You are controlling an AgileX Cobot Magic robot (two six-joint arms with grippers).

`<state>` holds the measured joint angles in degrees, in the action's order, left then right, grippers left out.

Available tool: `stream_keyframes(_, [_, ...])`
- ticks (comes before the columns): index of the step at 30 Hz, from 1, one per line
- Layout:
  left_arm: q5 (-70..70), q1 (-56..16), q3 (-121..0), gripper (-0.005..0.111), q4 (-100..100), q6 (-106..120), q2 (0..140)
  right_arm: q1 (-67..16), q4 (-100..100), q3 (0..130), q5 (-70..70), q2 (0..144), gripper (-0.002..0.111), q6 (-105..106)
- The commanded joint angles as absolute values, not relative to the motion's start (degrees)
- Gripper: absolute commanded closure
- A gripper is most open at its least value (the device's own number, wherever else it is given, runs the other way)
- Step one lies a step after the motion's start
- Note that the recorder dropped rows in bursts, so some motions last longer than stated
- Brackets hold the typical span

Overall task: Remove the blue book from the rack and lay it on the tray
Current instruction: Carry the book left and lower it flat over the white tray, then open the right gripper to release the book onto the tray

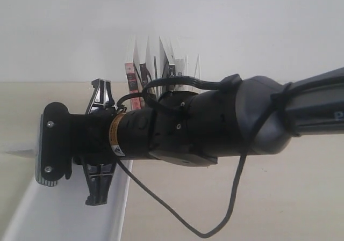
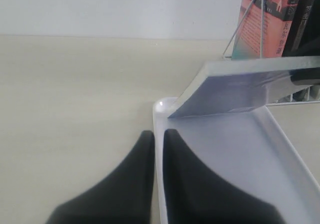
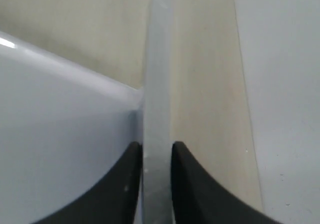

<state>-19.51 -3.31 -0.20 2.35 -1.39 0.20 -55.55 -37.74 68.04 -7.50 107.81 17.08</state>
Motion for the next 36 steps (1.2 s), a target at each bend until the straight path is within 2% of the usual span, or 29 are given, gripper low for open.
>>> stream_keyframes(1, [-19.28,-3.08,0.0,0.101,2.29,-1.88,0.0,-55.38,-37.73,68.65,-8.86,107.5,0.066,16.37])
stream_keyframes(4, [-19.28,-3.08,0.0,0.101,2.29,-1.88,0.0,-55.38,-37.73,68.65,-8.86,107.5,0.058,13.45])
stream_keyframes(10, [-19.28,-3.08,0.0,0.101,2.29,-1.88,0.0,-55.38,-37.73,68.65,-11.49,106.49,0.051,5.9])
stream_keyframes(22, [-19.28,-3.08,0.0,0.101,2.29,-1.88,0.0,-55.49,-37.73,68.65,-11.63,100.55,0.051,0.78])
stream_keyframes(28, [-19.28,-3.08,0.0,0.101,2.29,-1.88,0.0,-56.17,-37.73,68.77,-10.5,90.24,0.051,-0.77])
stream_keyframes(36, [-19.28,-3.08,0.0,0.101,2.29,-1.88,0.0,-56.17,-37.73,68.77,3.64,78.72,0.051,-6.95])
